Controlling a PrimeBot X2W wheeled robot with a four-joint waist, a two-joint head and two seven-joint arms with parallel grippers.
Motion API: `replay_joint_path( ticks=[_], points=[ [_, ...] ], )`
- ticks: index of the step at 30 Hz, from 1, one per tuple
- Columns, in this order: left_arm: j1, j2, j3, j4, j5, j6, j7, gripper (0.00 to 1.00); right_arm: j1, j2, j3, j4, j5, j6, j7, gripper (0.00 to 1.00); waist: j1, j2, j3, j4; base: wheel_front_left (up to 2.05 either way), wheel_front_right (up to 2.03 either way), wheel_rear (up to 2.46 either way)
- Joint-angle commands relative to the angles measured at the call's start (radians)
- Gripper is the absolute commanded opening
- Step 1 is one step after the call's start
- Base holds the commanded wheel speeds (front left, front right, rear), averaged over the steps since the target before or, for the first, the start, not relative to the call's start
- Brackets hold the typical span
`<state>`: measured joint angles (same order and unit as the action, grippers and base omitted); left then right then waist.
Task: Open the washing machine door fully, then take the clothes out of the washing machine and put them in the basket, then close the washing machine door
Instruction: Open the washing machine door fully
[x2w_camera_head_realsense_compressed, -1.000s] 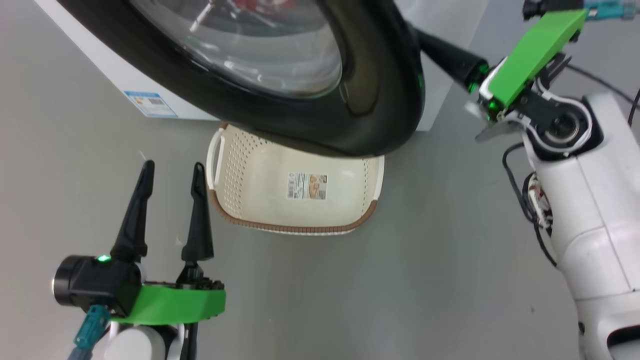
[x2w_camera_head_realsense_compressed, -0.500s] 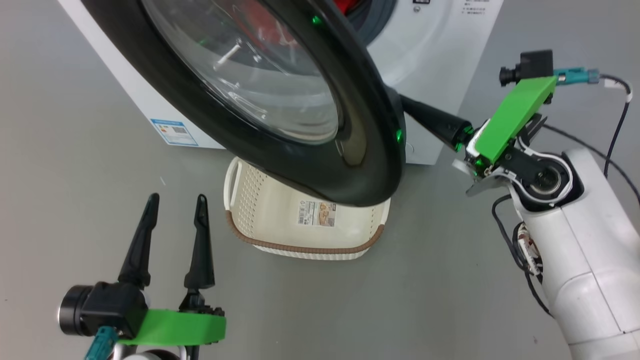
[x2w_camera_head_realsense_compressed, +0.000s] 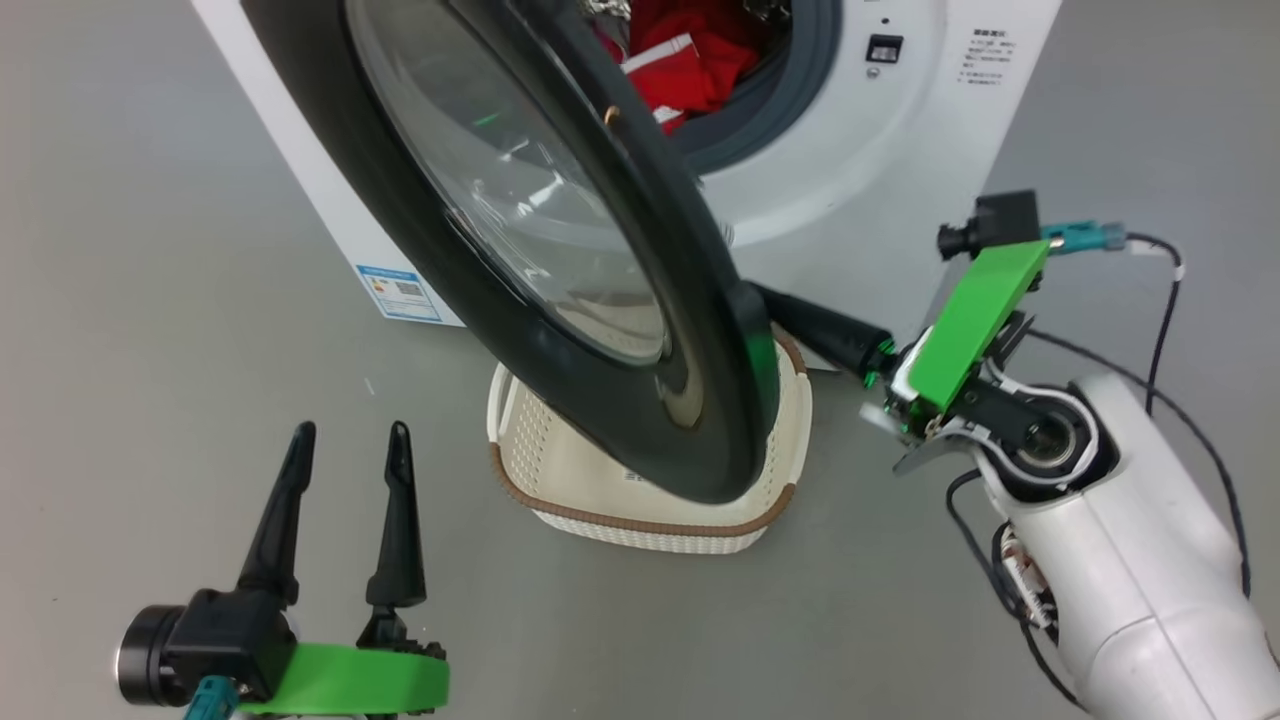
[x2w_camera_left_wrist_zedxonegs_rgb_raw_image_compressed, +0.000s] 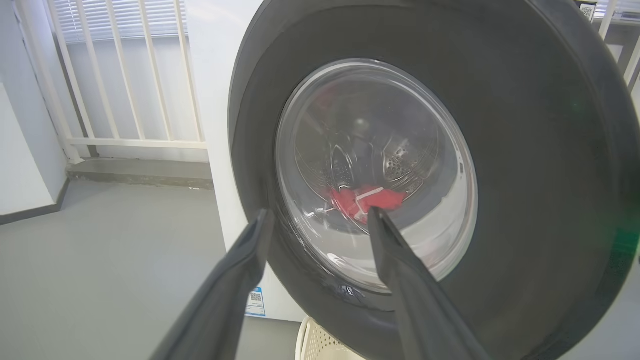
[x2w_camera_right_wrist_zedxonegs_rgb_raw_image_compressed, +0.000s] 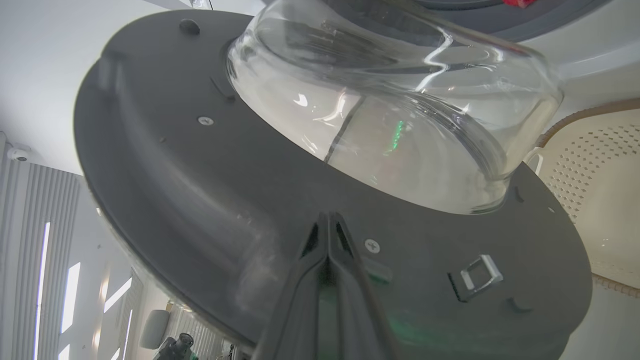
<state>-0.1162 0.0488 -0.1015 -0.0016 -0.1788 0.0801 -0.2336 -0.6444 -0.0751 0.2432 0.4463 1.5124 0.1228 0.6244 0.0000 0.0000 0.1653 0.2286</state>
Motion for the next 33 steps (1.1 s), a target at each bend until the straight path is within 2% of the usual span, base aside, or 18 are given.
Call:
replay_joint_path(
  ticks=[1, 33],
  points=[
    [0.002, 0.016, 0.029, -0.028, -0.003, 0.006, 0.002, 1.00, 0.009, 0.025, 0.031, -0.040, 0.014, 0.008, -0.002, 0.00, 0.0000, 0.0000, -0.011, 0.012, 0.00, 0.00, 0.00],
    [0.058, 0.025, 0.007, -0.034, -0.022, 0.033, 0.015, 1.00, 0.094, 0.025, 0.231, -0.054, 0.135, 0.008, -0.042, 0.00, 0.0000, 0.0000, -0.103, 0.146, 0.00, 0.00, 0.00]
  ],
)
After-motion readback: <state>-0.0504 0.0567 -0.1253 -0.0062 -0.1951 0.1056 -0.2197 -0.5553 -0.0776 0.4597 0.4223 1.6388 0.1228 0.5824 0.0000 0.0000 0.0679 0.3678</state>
